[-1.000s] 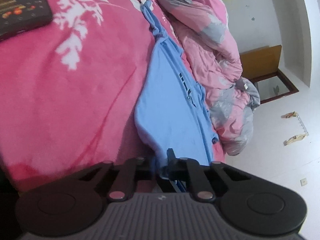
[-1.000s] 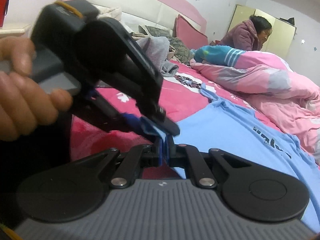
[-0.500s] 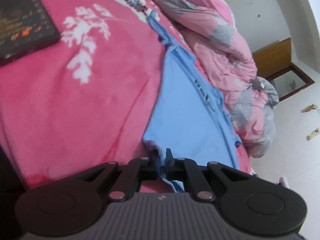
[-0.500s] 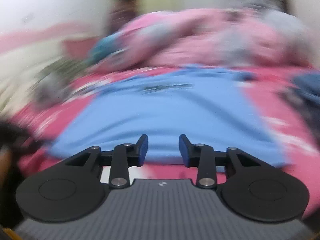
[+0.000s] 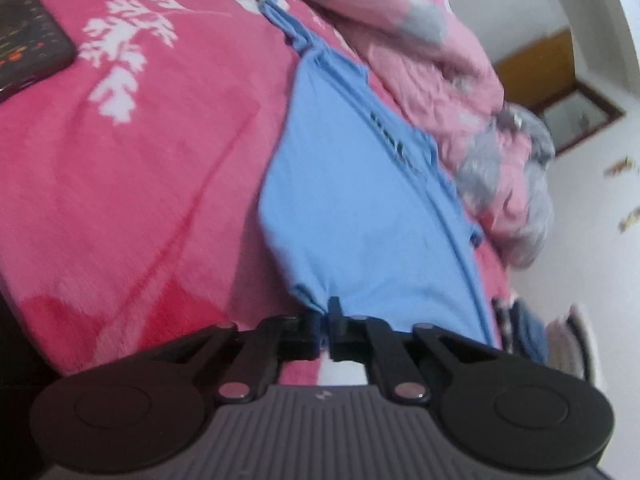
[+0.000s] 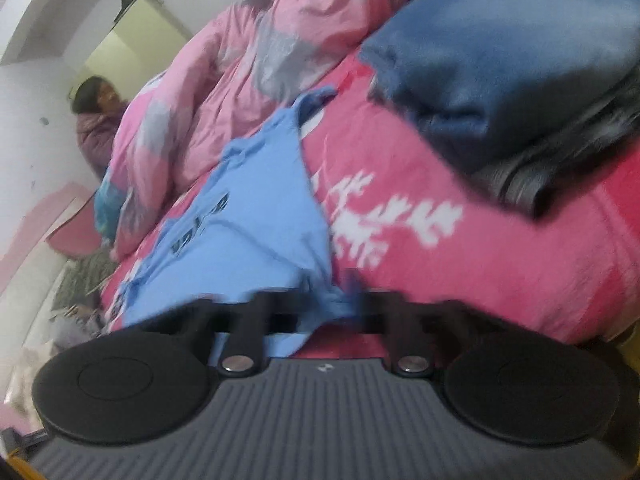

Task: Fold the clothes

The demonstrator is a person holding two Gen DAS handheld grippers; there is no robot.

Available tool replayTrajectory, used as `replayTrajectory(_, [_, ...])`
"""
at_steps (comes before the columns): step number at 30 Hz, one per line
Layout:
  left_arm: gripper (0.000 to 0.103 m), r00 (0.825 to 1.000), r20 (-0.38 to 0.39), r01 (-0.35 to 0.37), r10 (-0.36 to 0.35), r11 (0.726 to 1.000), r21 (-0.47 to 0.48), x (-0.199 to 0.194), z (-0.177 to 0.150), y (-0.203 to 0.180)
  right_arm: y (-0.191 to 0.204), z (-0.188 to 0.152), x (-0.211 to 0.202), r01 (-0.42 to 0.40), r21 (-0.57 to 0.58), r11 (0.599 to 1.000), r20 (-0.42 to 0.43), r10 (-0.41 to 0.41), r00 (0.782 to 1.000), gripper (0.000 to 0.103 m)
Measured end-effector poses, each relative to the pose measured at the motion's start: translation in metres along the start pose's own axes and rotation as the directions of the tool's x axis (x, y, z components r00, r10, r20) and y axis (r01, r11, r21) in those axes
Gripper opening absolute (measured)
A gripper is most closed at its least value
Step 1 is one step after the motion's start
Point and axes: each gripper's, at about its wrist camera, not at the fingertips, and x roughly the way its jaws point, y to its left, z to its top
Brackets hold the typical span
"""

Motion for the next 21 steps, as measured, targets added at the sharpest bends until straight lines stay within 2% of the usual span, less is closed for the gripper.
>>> replayTrajectory(3, [0.003, 0.998, 0.011, 0.057, -0.056, 0.998, -0.031, -0.010, 0.005, -0.005, 0.005, 0.001, -0.007, -0.041, -0.006, 0.999, -0.001, 0.041, 0.999, 0.004])
replayTrajectory(6, [0.003, 0.992, 0.035, 0.120, -0.117, 0.990, -0.073, -0.018, 0.021, -0.006, 0.006, 0.021, -0.016, -0.124, 0.043, 0.991, 0.036, 0.123, 0.992, 0.004])
replayTrajectory(13, [0.003, 0.963, 0.100, 0.263, -0.249, 0.951, -0.163, -0.032, 0.063, -0.009, 0.014, 0.073, -0.005, -0.272, 0.149, 0.951, 0.081, 0.262, 0.962, 0.004])
replayTrajectory(17, [0.003, 0.959, 0.111, 0.278, -0.262, 0.946, -0.164, -0.042, 0.061, -0.012, 0.017, 0.084, -0.014, -0.327, 0.190, 0.926, 0.106, 0.312, 0.944, 0.004])
replayTrajectory(21, [0.003, 0.967, 0.081, 0.253, -0.243, 0.953, -0.164, -0.046, 0.051, -0.008, 0.016, 0.072, -0.028, -0.320, 0.199, 0.926, 0.086, 0.309, 0.947, 0.004])
